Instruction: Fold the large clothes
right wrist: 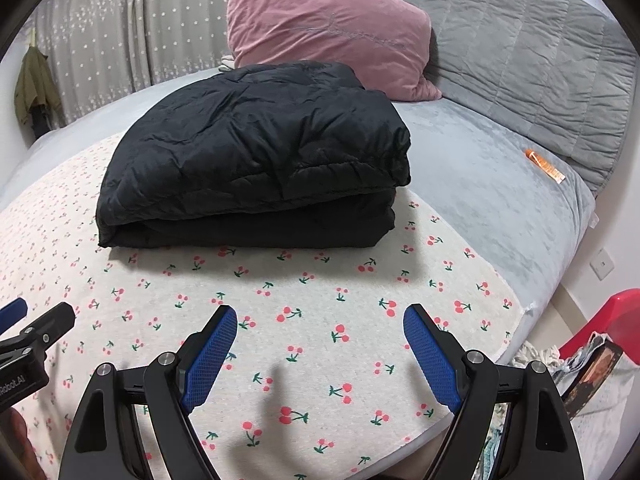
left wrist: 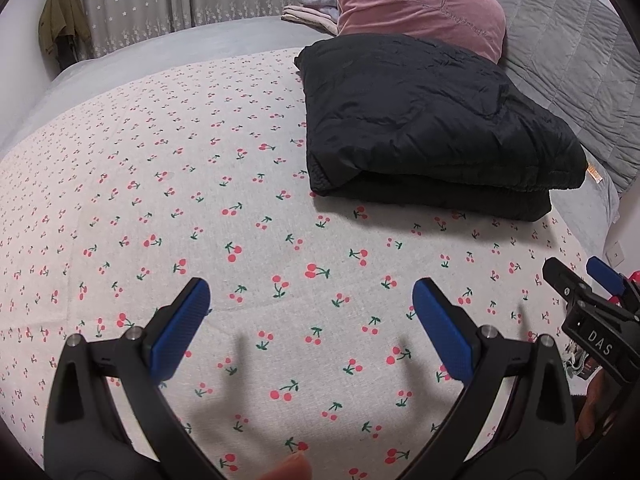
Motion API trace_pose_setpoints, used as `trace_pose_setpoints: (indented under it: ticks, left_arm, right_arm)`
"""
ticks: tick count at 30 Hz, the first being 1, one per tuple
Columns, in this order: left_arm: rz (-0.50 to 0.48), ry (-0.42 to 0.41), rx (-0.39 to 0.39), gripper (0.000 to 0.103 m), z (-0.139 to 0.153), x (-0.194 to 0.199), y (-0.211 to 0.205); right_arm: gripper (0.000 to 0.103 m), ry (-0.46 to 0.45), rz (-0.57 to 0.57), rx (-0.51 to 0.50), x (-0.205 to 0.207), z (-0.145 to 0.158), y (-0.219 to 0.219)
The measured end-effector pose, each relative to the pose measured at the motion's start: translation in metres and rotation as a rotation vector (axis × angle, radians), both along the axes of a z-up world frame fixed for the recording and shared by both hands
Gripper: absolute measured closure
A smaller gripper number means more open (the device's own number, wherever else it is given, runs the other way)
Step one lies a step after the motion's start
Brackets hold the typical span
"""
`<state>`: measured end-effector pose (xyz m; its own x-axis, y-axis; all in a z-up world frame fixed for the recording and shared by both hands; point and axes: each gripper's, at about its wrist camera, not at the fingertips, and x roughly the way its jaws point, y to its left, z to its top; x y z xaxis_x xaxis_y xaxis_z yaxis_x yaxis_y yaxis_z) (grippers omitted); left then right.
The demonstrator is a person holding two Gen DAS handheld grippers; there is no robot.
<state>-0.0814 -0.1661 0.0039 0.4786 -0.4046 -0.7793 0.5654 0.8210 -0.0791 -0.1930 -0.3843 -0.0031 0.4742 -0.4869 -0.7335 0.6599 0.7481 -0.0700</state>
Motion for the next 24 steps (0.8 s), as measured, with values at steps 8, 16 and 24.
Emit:
trace_pose_setpoints:
  ticks: [8,16,24]
  left_arm:
    - [-0.001,0.008,0.001,0.002,-0.0008,0.0003,-0.0001]
    - [-0.009,0.012,0.007,0.002,-0.0030,-0.0006,-0.0010]
    - [-0.013,0.012,0.009,0.002,-0.0036,0.0000,0.0010]
  right_arm:
    - [0.017,-0.003,0.008,0.014,0.0001,-0.0009,-0.0006]
    - [0.017,-0.004,0.011,0.023,-0.0007,-0.0017,-0.0035]
    - [0.017,-0.002,0.005,0.027,-0.0006,-0.0029,-0.0018]
